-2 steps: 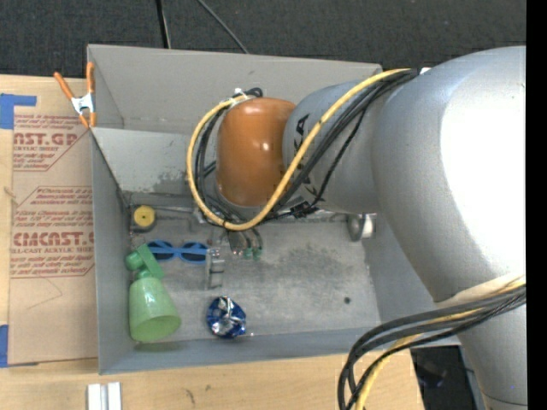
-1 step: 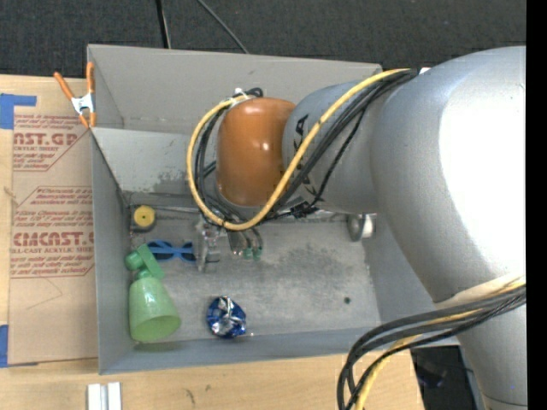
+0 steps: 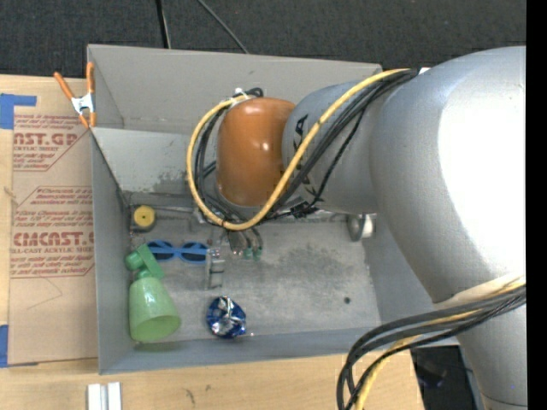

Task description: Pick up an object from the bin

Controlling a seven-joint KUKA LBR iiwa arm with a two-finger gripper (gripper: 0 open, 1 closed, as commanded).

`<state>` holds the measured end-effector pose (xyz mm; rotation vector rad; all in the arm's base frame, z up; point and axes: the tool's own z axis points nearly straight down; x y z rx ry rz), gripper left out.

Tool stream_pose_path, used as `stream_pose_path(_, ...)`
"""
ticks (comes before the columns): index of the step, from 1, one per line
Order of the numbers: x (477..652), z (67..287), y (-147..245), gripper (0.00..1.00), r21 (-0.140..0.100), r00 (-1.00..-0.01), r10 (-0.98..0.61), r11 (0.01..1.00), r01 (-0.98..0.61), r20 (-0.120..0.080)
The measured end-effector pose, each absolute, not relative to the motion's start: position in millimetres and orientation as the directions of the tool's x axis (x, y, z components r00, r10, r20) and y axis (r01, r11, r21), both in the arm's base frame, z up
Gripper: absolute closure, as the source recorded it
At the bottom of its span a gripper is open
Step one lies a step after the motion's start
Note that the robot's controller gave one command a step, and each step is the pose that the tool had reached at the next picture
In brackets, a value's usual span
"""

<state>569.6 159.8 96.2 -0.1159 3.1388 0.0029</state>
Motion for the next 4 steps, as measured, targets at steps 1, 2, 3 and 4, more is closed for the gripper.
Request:
stream_pose_path(1, 569.6, 96.2, 159.7, 1.00, 0.002, -0.997, -0.074, 0.997, -0.074, -0.001)
stream_pose_path(2, 569.6, 96.2, 159.7, 0.00, 0.002, -0.997, -0.074, 0.997, -0.074, -0.001)
stream_pose_path(3, 569.6, 96.2, 159.7, 1.00, 0.002, -0.997, -0.074, 0.997, -0.074, -0.001)
stream_pose_path(4, 569.6, 96.2, 159.7, 0.00, 0.002, -0.997, -0.074, 0.997, -0.074, -0.001)
